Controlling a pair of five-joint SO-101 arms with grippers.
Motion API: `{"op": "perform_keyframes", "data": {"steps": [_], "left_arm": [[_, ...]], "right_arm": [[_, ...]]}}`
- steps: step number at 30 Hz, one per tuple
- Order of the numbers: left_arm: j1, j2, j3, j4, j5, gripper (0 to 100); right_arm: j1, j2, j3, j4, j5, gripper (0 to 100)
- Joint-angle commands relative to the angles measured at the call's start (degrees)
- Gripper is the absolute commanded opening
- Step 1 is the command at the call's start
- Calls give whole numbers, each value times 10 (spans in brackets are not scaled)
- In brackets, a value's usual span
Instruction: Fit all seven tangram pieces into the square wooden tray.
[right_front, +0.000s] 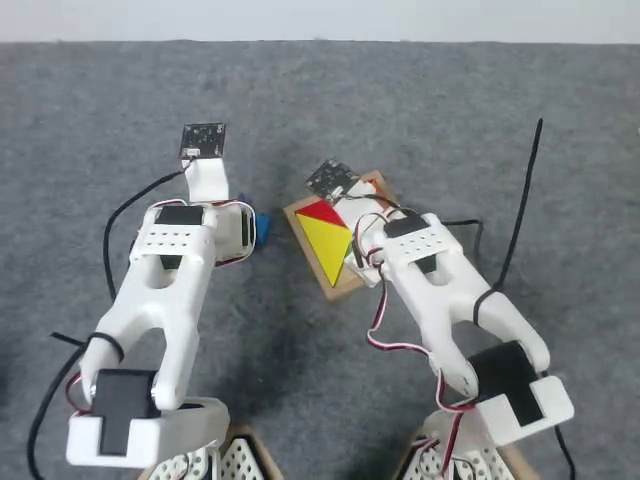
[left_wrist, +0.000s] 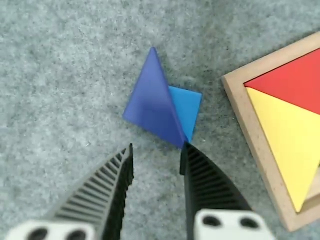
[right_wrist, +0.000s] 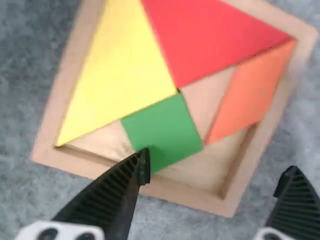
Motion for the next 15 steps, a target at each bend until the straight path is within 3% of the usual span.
{"op": "perform_keyframes", "data": {"steps": [1,4,15], "left_arm": [[-4,-27,-2,-13,1,155],[-4,-27,-2,-13,1,155],[-4,-27,-1,-11,1,155]], "right_arm": [[36,-37,-37,-15,-37,401],[75,-37,-64,-16,-95,401],[94,128,-164,23,-98,401]]}}
